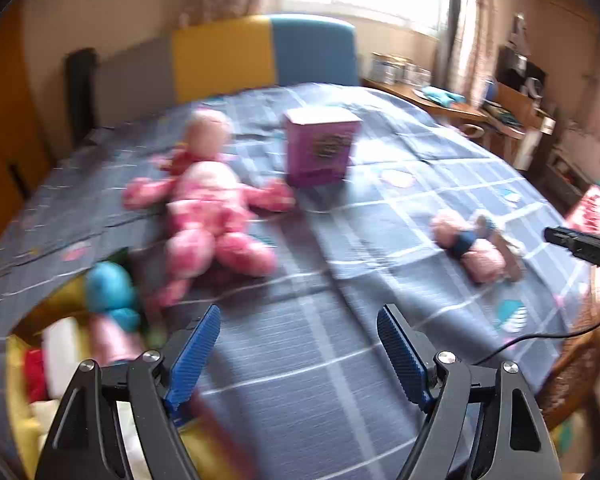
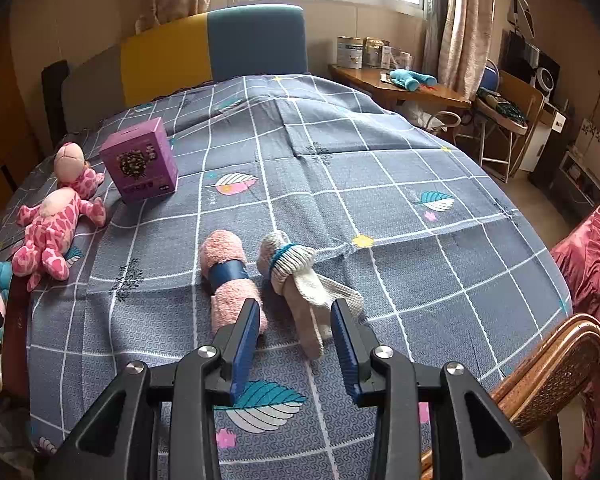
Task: Organize soft objects
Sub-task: 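Grasp the pink towel roll by its blue band with the left gripper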
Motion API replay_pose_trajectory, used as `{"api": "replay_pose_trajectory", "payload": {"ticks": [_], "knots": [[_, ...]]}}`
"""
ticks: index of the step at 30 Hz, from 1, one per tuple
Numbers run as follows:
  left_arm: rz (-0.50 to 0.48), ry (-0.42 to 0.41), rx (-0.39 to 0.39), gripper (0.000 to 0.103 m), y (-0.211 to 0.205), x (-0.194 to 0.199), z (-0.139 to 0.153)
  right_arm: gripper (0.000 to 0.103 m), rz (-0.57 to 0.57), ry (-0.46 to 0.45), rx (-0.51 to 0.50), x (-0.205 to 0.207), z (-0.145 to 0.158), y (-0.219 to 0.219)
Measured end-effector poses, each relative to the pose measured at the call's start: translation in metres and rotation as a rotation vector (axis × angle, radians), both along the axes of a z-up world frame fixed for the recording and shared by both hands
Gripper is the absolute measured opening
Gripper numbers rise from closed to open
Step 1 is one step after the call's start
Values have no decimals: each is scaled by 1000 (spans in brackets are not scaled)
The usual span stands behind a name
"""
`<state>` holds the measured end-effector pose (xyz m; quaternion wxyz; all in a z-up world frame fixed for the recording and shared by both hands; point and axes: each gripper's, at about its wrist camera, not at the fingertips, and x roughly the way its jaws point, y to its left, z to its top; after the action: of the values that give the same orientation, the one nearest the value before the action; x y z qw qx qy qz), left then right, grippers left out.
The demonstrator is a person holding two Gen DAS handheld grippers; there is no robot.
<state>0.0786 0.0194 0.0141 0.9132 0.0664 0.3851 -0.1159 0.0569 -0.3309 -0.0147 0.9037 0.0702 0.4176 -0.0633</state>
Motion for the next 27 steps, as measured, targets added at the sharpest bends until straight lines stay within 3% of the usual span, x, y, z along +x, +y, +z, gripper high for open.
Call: {"api": "replay_pose_trajectory", "payload": {"ticks": [8,14,20,27], "knots": [[-162,135,-114,66,-82,42,-10,37,-27,8,17,-4,-8,-18],[-236,238,-179,64,-153,72,-26,37,-56,-11,70,-6,-11,-33],[-235,351,-223,54,-207,98,-54,37,-55,-23,144,-8,-14,-42],[-191,432,-244,54,-248,122,-79,37,-69,-42,232,-12,-18,-51]]}}
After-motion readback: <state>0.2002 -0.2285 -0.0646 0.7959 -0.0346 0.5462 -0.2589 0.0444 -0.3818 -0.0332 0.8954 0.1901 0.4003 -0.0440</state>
